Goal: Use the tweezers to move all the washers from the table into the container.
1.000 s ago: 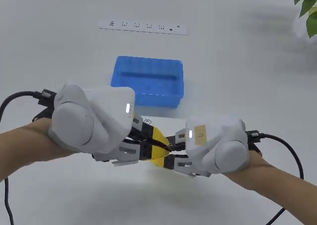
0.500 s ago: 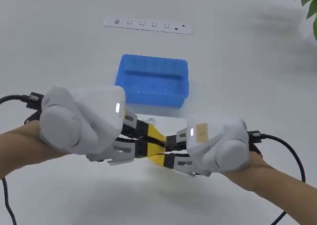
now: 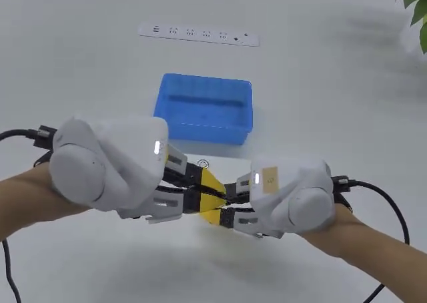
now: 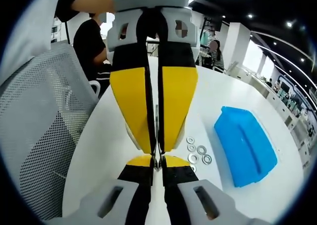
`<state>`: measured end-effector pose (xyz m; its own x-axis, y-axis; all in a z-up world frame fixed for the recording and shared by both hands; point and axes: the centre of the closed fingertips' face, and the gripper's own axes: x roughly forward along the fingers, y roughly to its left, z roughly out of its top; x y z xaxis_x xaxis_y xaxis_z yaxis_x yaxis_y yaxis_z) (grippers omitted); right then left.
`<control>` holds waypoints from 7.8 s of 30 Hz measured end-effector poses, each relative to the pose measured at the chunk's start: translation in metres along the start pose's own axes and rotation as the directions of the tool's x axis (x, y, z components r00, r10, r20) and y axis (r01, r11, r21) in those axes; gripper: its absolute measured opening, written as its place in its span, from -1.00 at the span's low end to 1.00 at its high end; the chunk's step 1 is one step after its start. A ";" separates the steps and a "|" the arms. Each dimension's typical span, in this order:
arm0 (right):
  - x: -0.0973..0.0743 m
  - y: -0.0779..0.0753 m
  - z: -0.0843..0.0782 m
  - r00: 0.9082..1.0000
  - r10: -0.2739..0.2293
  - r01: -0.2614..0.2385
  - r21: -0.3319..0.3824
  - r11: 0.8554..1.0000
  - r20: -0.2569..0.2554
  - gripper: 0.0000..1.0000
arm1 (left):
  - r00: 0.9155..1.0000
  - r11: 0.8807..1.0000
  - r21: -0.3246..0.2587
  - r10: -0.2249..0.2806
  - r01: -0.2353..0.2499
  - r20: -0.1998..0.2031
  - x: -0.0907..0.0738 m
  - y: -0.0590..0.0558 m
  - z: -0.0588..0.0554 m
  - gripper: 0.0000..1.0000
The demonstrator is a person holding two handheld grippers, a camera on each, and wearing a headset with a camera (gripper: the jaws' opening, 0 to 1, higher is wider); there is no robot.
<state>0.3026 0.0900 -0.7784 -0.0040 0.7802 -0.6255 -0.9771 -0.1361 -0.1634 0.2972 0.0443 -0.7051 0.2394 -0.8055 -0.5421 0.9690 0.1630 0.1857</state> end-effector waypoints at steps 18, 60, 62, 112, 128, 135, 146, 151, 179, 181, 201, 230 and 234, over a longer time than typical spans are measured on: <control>-0.002 -0.002 -0.002 1.000 -0.010 0.008 0.096 0.995 0.017 -0.57 | 1.000 1.000 0.004 0.020 -0.020 0.017 -0.011 0.006 0.003 -0.90; -0.012 -0.011 -0.019 0.998 -0.057 0.054 0.203 0.978 0.009 0.32 | 0.993 0.997 -0.037 0.077 -0.074 0.087 -0.009 0.052 -0.006 -0.89; -0.012 -0.011 -0.020 0.998 -0.058 0.055 0.205 0.977 0.007 0.31 | 0.994 0.997 -0.037 0.074 -0.071 0.081 -0.009 0.052 -0.009 -0.89; 0.006 -0.052 -0.001 0.996 -0.093 0.088 0.184 0.979 0.016 -0.78 | 0.994 0.994 -0.016 -0.104 0.104 0.038 -0.004 0.050 -0.017 -0.89; 0.004 -0.050 0.001 0.993 -0.116 0.112 0.182 0.977 0.010 -0.81 | 0.999 0.998 -0.059 -0.028 0.030 0.030 -0.005 0.053 -0.018 -0.77; 0.000 -0.050 0.003 0.993 -0.120 0.116 0.174 0.978 0.009 -0.81 | 0.998 0.995 -0.098 0.032 -0.026 0.061 -0.016 0.056 -0.015 -0.56; -0.018 -0.056 0.019 0.989 -0.140 0.130 0.193 0.973 0.039 -0.81 | 0.974 0.963 -0.203 0.202 -0.179 0.098 -0.046 0.049 -0.015 -0.29; -0.029 -0.065 0.036 0.986 -0.146 0.126 0.211 0.969 0.082 -0.81 | 0.961 0.928 -0.295 0.263 -0.228 0.087 -0.063 0.047 -0.020 -0.14; -0.031 -0.162 0.072 0.978 -0.094 0.071 0.123 0.990 0.188 -0.81 | 0.916 0.838 -0.444 0.392 -0.317 0.086 -0.098 0.047 -0.043 0.56; -0.023 -0.170 0.068 0.977 -0.082 0.054 0.143 0.988 0.198 -0.81 | 0.912 0.832 -0.451 0.401 -0.323 0.086 -0.101 0.047 -0.045 0.56; 0.026 -0.176 0.026 0.990 0.035 -0.047 0.085 0.995 0.139 -0.79 | 0.905 0.773 -0.530 0.424 -0.349 0.022 -0.113 0.043 -0.064 0.57; 0.006 -0.169 0.038 0.988 0.014 -0.024 0.065 0.998 0.153 -0.83 | 0.890 0.820 -0.472 0.433 -0.324 0.143 -0.089 0.119 -0.027 0.40; 0.004 -0.169 0.044 0.988 0.010 -0.018 0.052 0.998 0.157 -0.82 | 0.879 0.830 -0.460 0.438 -0.316 0.188 -0.084 0.133 -0.016 0.40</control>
<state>0.4580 0.1429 -0.7204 -0.0470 0.8651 -0.4995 -0.9866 -0.1185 -0.1123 0.4067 0.1425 -0.6481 0.6234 -0.7437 -0.2415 0.7571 0.6513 -0.0514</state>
